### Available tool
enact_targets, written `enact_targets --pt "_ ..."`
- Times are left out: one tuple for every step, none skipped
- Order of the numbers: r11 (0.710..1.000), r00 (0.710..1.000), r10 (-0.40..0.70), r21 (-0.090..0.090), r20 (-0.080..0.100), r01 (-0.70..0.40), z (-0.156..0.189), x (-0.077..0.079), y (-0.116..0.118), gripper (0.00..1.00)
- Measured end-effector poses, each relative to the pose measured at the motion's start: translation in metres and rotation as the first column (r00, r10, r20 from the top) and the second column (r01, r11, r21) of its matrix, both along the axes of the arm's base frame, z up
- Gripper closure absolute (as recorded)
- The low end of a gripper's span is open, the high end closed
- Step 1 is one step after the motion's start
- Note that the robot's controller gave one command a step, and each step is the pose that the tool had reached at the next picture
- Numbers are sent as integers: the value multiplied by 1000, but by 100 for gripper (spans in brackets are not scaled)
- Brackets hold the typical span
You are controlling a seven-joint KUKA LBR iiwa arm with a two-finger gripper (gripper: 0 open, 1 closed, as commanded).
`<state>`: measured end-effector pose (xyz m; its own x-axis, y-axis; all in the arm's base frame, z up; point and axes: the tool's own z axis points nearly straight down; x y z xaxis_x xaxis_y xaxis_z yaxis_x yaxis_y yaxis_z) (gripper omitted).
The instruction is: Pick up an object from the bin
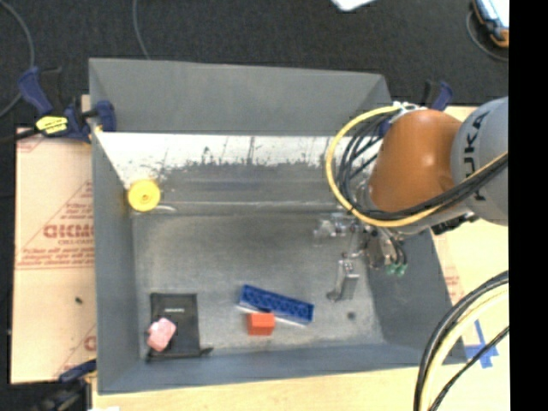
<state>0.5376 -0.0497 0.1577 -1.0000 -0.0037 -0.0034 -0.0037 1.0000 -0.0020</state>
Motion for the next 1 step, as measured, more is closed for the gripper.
enact_targets --pt "1000 1000 0 0 0 0 0 0 0 0"
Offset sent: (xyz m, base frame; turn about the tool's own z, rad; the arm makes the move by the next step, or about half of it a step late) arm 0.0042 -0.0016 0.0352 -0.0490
